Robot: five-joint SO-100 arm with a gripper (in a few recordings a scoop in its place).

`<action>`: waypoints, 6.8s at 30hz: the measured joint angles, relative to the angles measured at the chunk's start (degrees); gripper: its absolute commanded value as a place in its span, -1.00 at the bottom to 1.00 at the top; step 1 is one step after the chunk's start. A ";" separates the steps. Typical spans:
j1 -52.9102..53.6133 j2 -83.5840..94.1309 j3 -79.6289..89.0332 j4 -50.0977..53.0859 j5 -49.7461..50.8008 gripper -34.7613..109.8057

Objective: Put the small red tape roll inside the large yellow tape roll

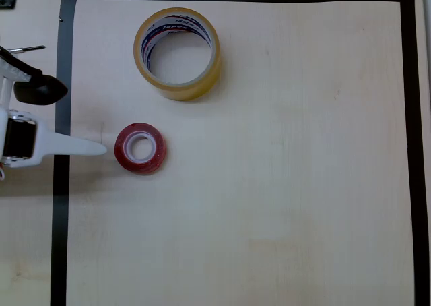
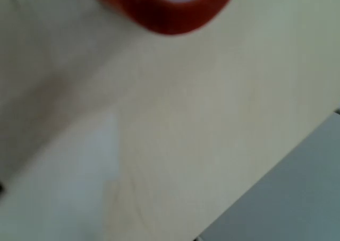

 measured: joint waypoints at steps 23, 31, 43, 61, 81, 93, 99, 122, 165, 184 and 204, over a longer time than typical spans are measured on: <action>-2.02 -58.97 -31.73 -0.09 -5.89 -0.30; -2.11 -61.96 -35.33 -0.09 -6.06 -0.30; -3.60 -63.19 -35.42 -3.25 -6.06 -0.31; -3.08 -62.67 -27.86 -12.13 -5.98 -0.31; -3.60 -60.12 -24.17 -14.68 -6.06 -0.33; -3.78 -61.79 -26.72 -8.53 -5.80 -0.34; -3.16 -57.92 -21.01 -3.08 -6.06 -0.33; 1.05 -70.84 -29.88 -3.16 -8.00 -0.52; -23.38 -105.64 -99.23 24.87 -8.88 -0.34; -18.98 -96.59 -102.48 22.59 -8.88 -0.33; 0.79 8.70 1.49 -15.47 2.55 -0.26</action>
